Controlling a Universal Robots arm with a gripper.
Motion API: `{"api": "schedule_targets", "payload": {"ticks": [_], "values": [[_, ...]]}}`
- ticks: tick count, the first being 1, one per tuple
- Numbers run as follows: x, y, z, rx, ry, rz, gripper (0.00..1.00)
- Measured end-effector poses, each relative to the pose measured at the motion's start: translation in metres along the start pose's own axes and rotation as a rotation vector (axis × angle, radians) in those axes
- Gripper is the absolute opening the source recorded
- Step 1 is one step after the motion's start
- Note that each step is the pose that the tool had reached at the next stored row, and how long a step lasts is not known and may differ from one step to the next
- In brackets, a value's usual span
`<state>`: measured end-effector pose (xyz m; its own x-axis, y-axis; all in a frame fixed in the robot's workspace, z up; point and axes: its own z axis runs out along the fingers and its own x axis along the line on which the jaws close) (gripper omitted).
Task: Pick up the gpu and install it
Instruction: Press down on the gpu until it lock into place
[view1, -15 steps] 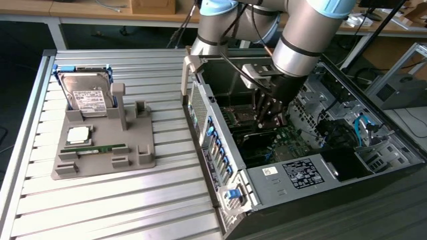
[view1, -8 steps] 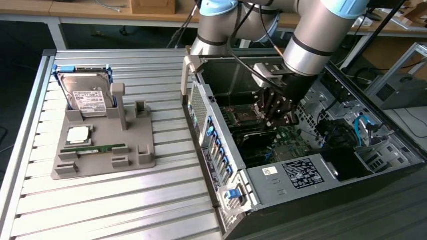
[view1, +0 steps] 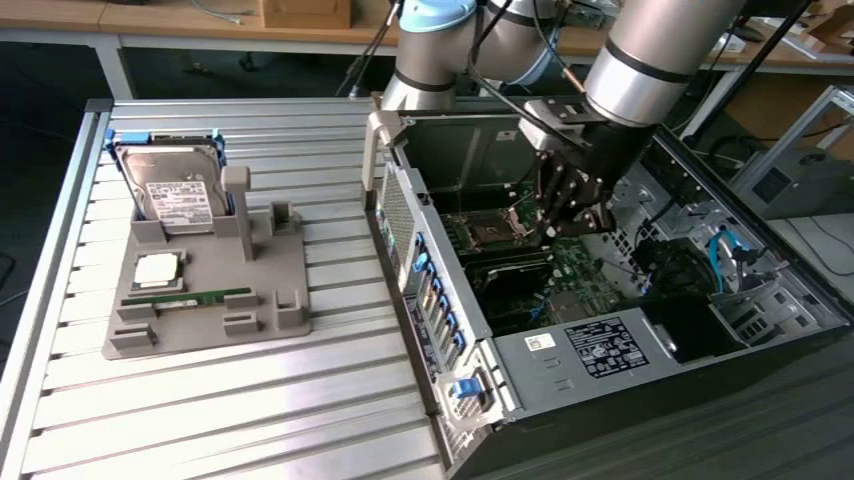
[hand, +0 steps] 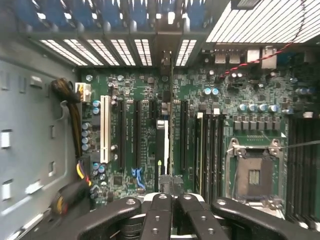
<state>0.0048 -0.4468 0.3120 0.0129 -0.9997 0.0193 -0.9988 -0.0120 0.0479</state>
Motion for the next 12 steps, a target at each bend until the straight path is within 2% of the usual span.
{"api": "schedule_targets", "payload": {"ticks": [2, 4, 7, 12], "values": [[0.0002, 0.0002, -0.0082, 0.0001, -0.0005, 0.0, 0.11], [0.0002, 0.0004, -0.0118, 0.0001, -0.0012, 0.0, 0.11], [0.0002, 0.0004, -0.0129, 0.0002, -0.0032, 0.0, 0.11], [0.0003, 0.0004, -0.013, 0.0001, -0.003, 0.0, 0.11]]}}
